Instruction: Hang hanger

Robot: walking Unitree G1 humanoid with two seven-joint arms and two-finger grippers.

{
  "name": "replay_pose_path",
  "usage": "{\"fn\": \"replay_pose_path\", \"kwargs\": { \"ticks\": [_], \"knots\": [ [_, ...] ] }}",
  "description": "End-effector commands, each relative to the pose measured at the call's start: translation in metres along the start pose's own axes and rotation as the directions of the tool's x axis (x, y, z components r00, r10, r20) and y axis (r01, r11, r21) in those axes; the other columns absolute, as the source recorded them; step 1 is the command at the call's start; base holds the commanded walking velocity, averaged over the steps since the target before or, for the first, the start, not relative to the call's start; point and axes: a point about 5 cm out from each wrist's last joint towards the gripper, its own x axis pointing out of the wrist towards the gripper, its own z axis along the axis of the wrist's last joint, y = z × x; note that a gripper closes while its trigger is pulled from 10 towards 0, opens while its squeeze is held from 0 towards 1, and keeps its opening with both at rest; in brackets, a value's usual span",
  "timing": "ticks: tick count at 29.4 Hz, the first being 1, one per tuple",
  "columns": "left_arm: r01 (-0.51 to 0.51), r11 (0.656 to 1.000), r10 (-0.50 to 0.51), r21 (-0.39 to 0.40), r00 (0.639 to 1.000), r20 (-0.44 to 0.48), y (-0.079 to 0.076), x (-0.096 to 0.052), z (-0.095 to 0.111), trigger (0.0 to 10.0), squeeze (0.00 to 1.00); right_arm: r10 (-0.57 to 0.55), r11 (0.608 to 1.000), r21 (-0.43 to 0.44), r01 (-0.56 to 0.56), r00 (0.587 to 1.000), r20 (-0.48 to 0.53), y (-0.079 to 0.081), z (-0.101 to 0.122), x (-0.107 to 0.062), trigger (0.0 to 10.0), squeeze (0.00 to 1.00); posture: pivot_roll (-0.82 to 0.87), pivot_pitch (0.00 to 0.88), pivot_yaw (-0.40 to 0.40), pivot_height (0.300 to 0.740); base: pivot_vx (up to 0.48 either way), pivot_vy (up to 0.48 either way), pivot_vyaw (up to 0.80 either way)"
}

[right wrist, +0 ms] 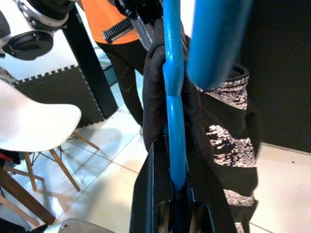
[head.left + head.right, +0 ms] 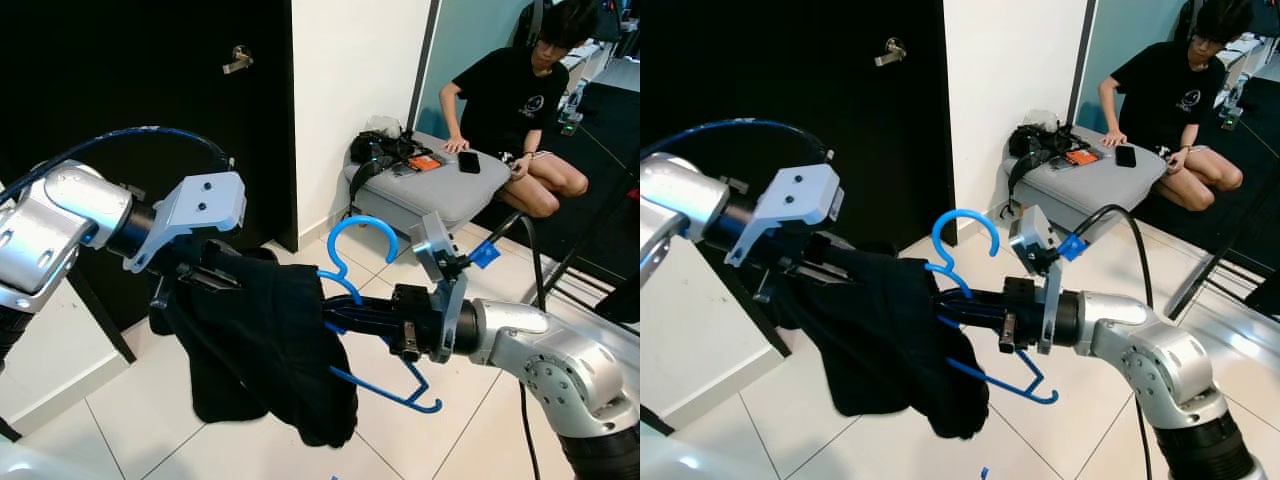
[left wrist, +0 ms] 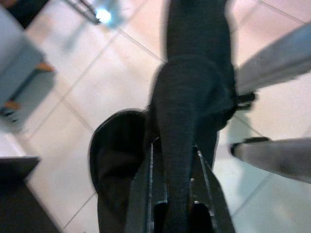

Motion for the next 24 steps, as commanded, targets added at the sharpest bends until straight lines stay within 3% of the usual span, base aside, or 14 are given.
{"fn": "replay_pose_path", "kwargs": {
  "ticks": [1,9,10,19,20,22,23,24],
  "knots": [
    [0.044,0.999,-0.044,-0.020,0.999,0.030,-0.003,0.008,-0.003,0.0,0.00,0.045,0.994,-0.100,-0.039,0.997,0.063,0.007,0.018,0.004,10.0,0.00,0.04,0.000,0.044,0.740,0.000,0.000,0.00],
    [0.053,0.998,-0.051,-0.031,0.995,0.085,-0.003,0.015,-0.002,0.0,0.00,0.021,0.987,-0.158,-0.012,0.998,0.055,0.006,0.020,0.003,10.0,0.00,0.03,0.000,0.045,0.740,0.000,0.000,0.00],
    [0.028,0.999,-0.023,-0.043,0.992,0.126,0.000,0.019,-0.002,0.0,0.00,-0.013,0.984,-0.177,0.026,0.997,0.078,0.002,0.024,0.000,10.0,1.00,0.03,0.000,0.043,0.740,0.000,0.000,0.00],
    [-0.035,0.997,0.045,-0.063,0.985,0.169,0.008,0.018,-0.003,0.0,0.00,-0.057,0.981,-0.178,0.076,0.993,0.108,-0.003,0.027,-0.008,10.0,1.00,0.03,0.000,0.038,0.740,0.000,0.000,0.00],
    [-0.074,0.994,0.088,-0.082,0.978,0.189,0.013,0.015,-0.004,0.0,0.00,-0.100,0.977,-0.178,0.120,0.988,0.120,-0.006,0.028,-0.016,10.0,1.00,0.03,0.000,0.039,0.740,0.000,0.000,0.00],
    [-0.074,0.994,0.088,-0.082,0.978,0.189,0.013,0.015,-0.004,0.0,0.00,-0.100,0.977,-0.178,0.120,0.988,0.120,-0.006,0.028,-0.016,10.0,1.00,0.03,0.000,0.039,0.740,0.000,0.000,0.00],
    [-0.120,0.987,0.139,-0.102,0.969,0.203,0.018,0.009,-0.006,0.0,0.00,-0.160,0.968,-0.172,0.184,0.977,0.143,-0.009,0.029,-0.031,10.0,1.00,0.02,0.000,0.045,0.740,0.000,0.000,0.00],
    [-0.120,0.987,0.139,-0.102,0.969,0.203,0.018,0.009,-0.006,0.0,0.00,-0.160,0.968,-0.172,0.184,0.977,0.143,-0.009,0.029,-0.031,10.0,1.00,0.02,0.000,0.045,0.740,0.000,0.000,0.00]
  ]
}}
